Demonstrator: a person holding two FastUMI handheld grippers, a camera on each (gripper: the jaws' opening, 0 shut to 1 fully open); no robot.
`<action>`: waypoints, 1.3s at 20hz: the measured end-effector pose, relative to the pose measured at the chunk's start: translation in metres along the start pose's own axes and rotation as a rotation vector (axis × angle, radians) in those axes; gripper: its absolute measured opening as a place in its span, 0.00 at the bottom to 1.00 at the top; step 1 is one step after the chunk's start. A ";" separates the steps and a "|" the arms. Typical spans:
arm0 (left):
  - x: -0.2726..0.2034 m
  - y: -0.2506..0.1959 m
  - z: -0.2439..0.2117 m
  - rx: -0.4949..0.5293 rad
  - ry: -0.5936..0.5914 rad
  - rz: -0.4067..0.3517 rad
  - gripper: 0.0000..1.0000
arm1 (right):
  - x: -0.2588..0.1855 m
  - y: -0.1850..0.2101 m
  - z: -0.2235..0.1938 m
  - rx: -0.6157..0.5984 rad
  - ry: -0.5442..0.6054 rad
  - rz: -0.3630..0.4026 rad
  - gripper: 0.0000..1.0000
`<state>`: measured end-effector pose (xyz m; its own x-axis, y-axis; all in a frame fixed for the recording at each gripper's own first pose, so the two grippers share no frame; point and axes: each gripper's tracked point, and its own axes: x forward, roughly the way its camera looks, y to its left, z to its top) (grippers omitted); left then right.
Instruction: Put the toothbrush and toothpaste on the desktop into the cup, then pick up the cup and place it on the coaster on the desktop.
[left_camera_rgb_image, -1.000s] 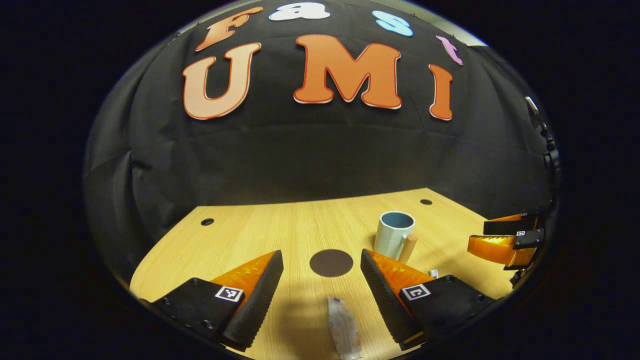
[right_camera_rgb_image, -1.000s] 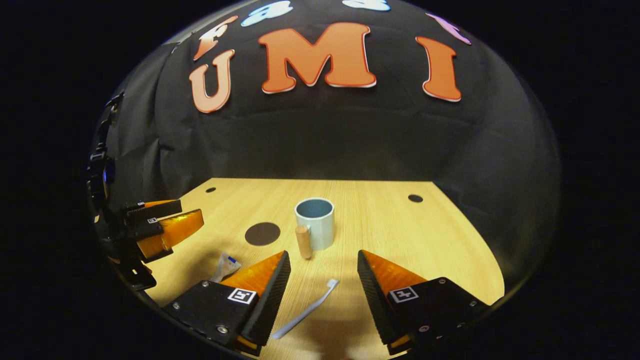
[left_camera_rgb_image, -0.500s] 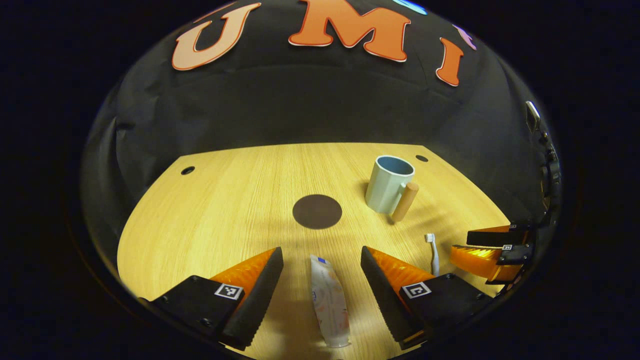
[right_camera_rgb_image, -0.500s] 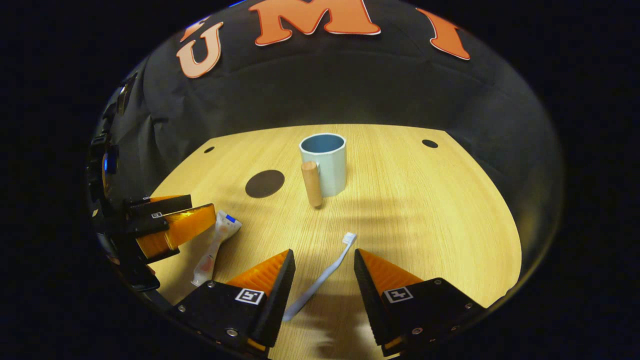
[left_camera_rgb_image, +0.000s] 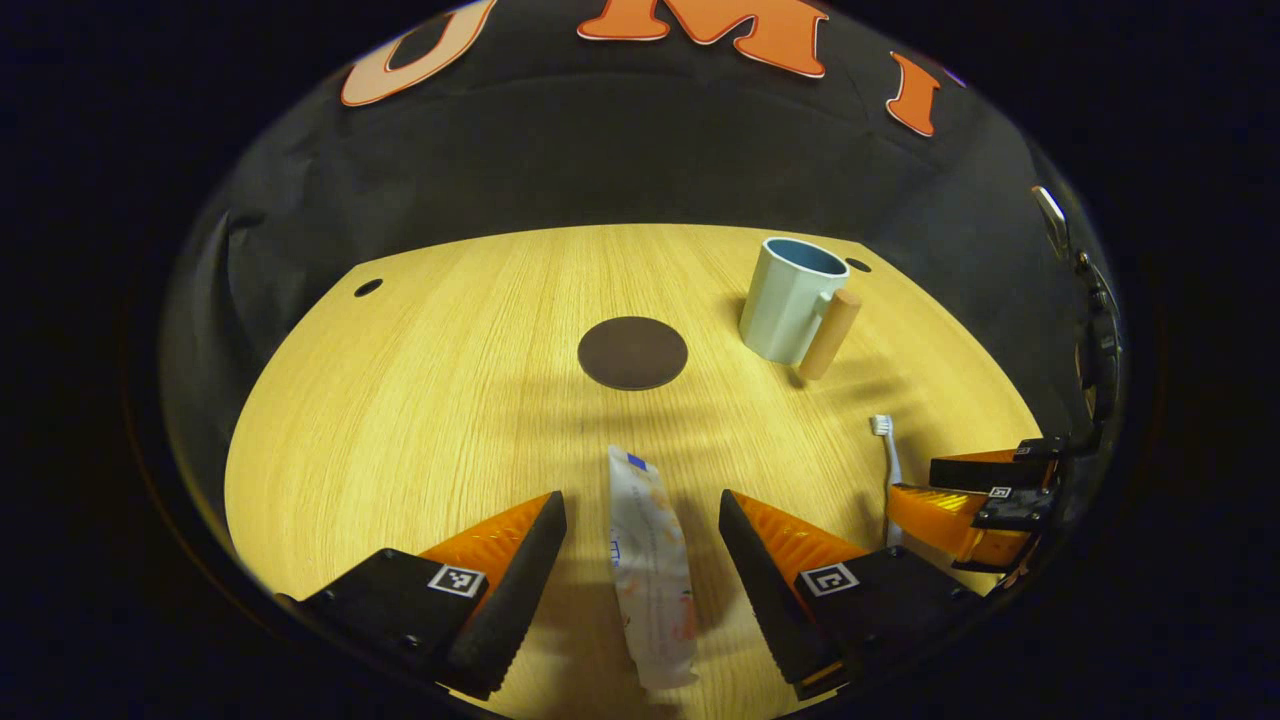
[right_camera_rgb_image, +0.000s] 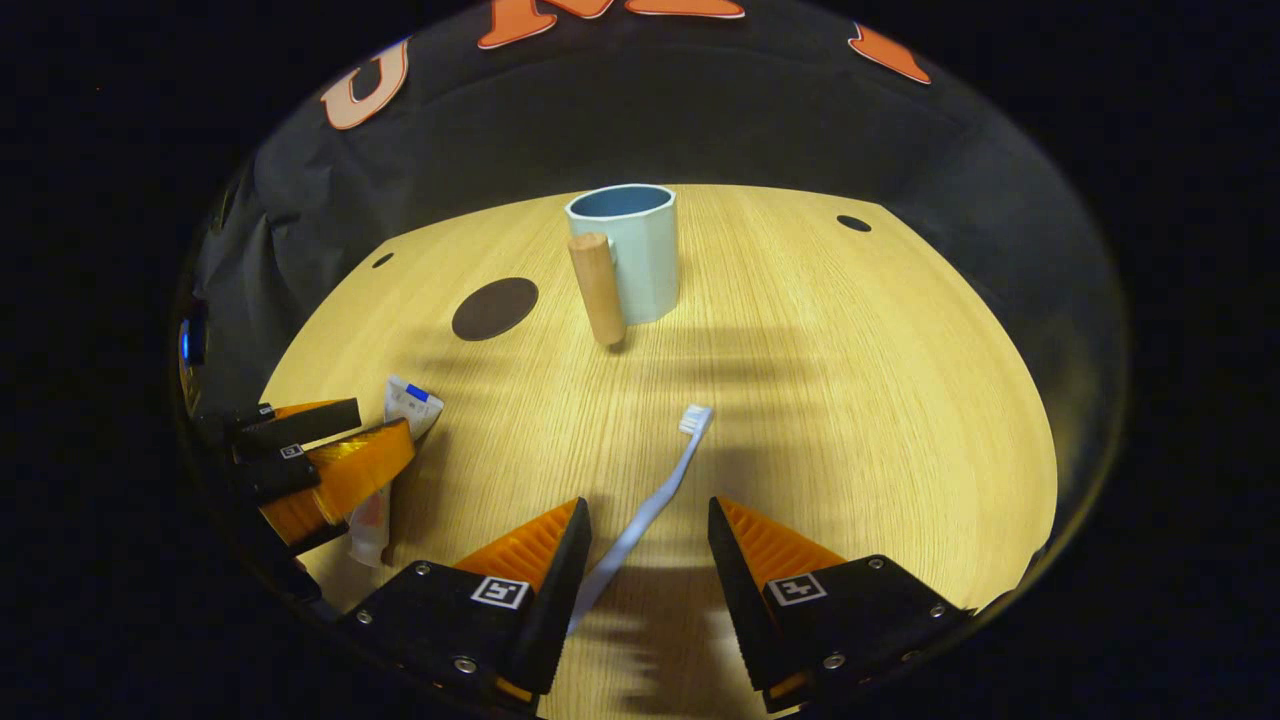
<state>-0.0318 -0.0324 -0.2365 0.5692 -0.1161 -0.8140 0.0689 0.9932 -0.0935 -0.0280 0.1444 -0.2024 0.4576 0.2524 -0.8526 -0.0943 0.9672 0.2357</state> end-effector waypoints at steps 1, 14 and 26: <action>0.000 -0.002 -0.004 -0.006 0.011 -0.002 0.97 | 0.001 0.003 -0.002 0.004 0.016 0.001 0.72; 0.005 0.000 0.002 -0.043 0.070 0.009 0.55 | 0.013 0.009 0.009 -0.018 0.003 -0.004 0.15; -0.002 -0.018 0.006 -0.019 0.040 0.022 0.51 | 0.016 0.008 0.015 -0.081 -0.015 -0.033 0.11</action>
<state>-0.0294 -0.0502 -0.2294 0.5371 -0.0943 -0.8382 0.0410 0.9955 -0.0857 -0.0083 0.1559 -0.2068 0.4745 0.2203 -0.8522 -0.1500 0.9743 0.1683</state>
